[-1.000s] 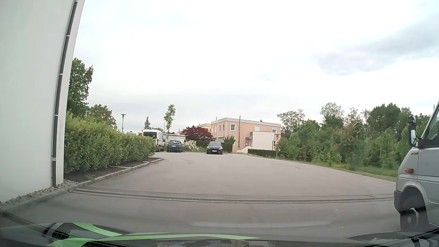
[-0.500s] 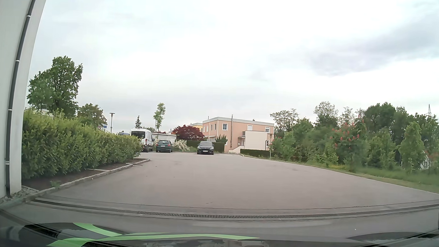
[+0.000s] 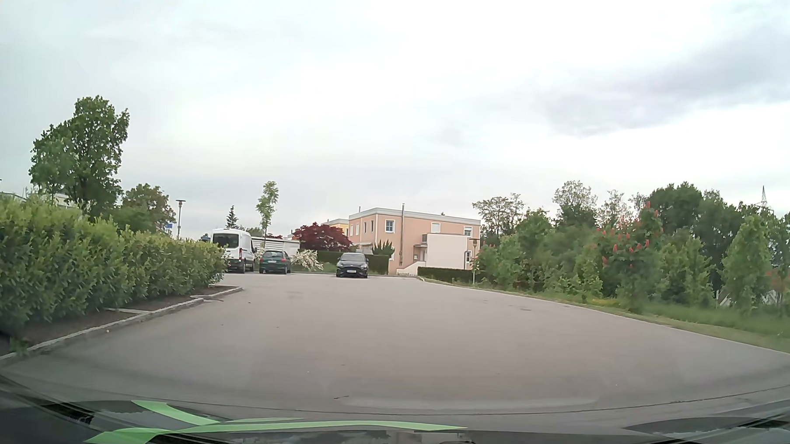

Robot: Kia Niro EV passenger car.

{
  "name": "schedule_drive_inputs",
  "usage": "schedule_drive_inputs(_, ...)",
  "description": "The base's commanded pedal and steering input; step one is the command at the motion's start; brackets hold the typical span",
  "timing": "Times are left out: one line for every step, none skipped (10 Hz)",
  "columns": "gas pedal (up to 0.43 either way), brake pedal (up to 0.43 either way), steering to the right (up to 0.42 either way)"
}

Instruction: Follow the waypoints while adhering to traffic rules and regulations

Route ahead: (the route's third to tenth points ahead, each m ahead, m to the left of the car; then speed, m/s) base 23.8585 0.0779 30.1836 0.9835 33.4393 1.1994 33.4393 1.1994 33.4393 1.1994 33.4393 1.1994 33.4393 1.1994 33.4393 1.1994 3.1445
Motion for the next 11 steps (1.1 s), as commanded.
schedule_drive_inputs(0.059,0.0,0.07)
schedule_drive_inputs(0.059,0.0,0.07)
schedule_drive_inputs(0.059,0.0,0.07)
schedule_drive_inputs(0.047,0.0,0.07)
schedule_drive_inputs(0.047,0.0,0.07)
schedule_drive_inputs(0.047,0.0,0.07)
schedule_drive_inputs(0.047,0.0,0.069)
schedule_drive_inputs(0.047,0.0,0.069)
schedule_drive_inputs(0.047,0.0,0.069)
schedule_drive_inputs(0.039,0.0,0.068)
schedule_drive_inputs(0.039,0.0,0.068)
